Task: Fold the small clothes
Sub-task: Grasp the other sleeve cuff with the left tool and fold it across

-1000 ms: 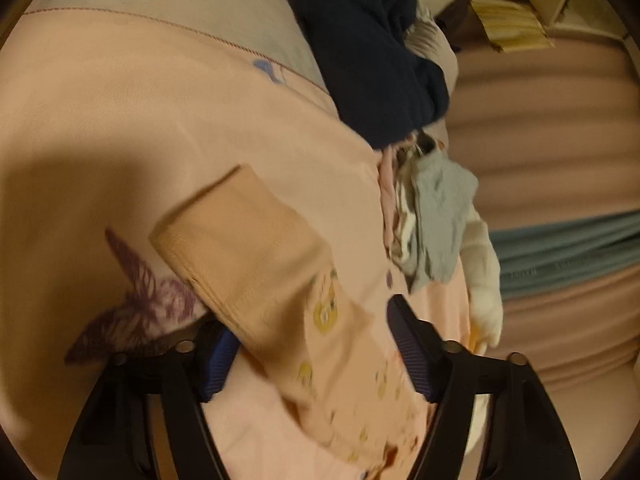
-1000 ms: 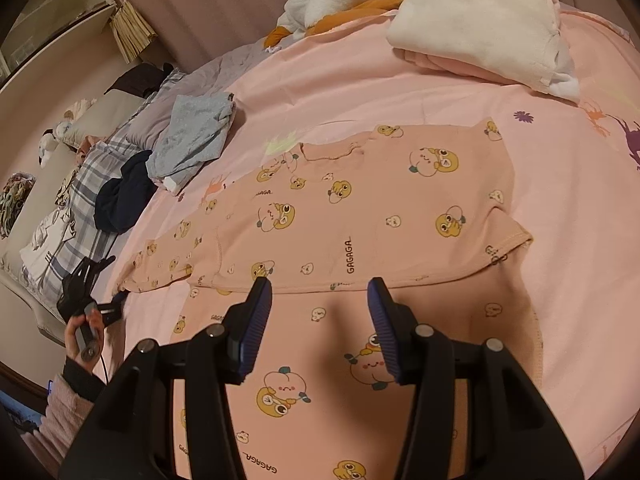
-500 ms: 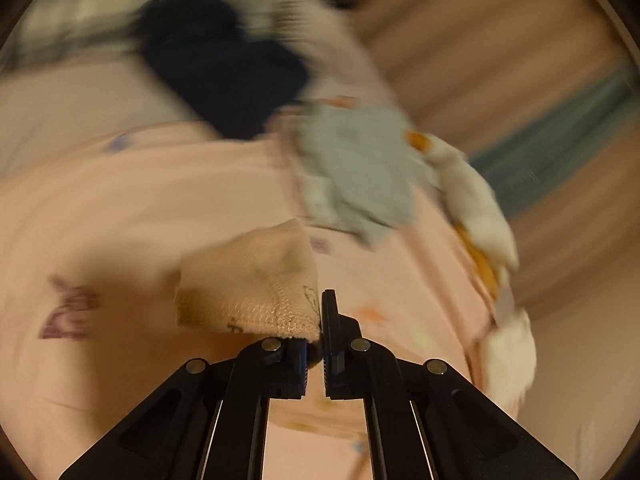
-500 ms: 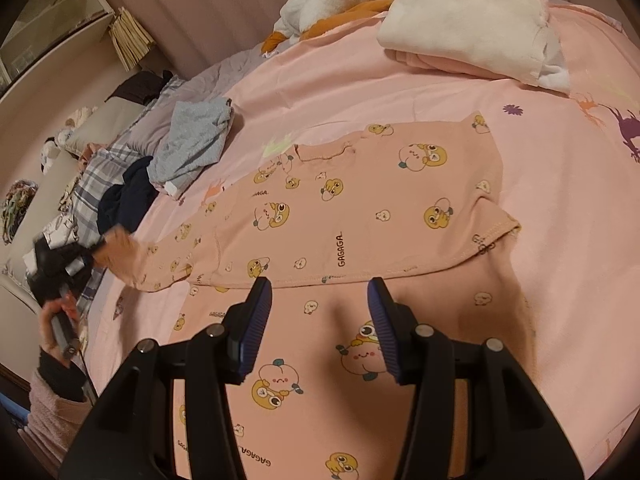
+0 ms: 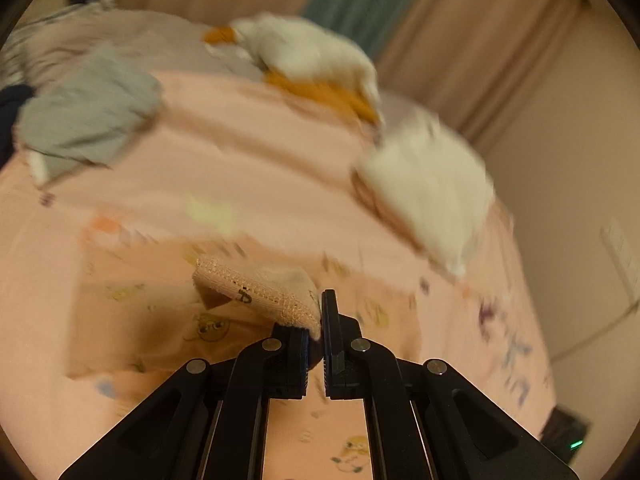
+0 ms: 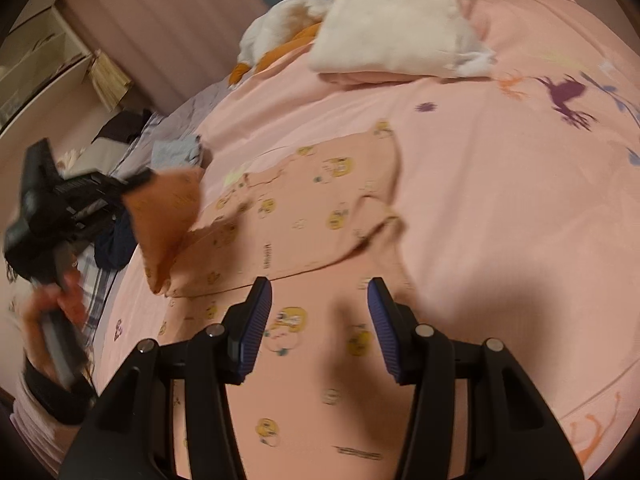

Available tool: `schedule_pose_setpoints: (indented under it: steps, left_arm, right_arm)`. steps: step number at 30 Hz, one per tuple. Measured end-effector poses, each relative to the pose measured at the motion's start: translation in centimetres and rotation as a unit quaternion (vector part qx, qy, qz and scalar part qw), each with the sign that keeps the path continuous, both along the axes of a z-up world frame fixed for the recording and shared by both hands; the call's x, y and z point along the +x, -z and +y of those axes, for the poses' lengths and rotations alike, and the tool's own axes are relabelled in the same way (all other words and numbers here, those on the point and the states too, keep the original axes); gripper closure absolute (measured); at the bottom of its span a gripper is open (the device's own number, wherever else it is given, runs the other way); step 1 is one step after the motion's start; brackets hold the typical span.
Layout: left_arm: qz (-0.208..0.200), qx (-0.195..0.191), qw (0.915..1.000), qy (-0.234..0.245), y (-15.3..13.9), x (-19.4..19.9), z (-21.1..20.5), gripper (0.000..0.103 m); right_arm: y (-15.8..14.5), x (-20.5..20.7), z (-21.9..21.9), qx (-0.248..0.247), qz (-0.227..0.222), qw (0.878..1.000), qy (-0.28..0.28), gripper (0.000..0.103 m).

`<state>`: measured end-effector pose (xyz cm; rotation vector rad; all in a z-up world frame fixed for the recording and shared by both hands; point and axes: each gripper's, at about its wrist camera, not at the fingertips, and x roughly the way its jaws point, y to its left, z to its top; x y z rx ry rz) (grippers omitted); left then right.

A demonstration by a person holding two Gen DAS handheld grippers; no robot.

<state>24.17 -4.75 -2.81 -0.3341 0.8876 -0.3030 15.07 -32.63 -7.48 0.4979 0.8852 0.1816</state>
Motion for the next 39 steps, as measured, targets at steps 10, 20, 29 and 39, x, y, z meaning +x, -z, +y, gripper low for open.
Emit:
schedule_pose_setpoints:
  steps: [10,20,29,39]
  left_arm:
    - [0.106,0.034,0.9907,0.079,7.6,-0.5,-4.8,0.036]
    - [0.064,-0.006,0.9976,0.024,4.9,-4.1,5.2,0.033]
    - [0.087,-0.035,0.9938,-0.061,7.0,-7.2,14.8,0.033]
    - [0.082,-0.07,0.9891,-0.101,7.0,-7.3,18.7,0.033]
  right_arm:
    - [0.8,0.4,-1.6,0.045,0.004,0.999,0.013,0.044]
    - [1.4,6.0,4.3,0.042,0.027,0.998,-0.04,0.045]
    - [4.3,10.5,8.7,-0.084,0.071,0.992,-0.069,0.077]
    - [-3.6,10.2,7.1,-0.125,-0.027,0.991,-0.036,0.1]
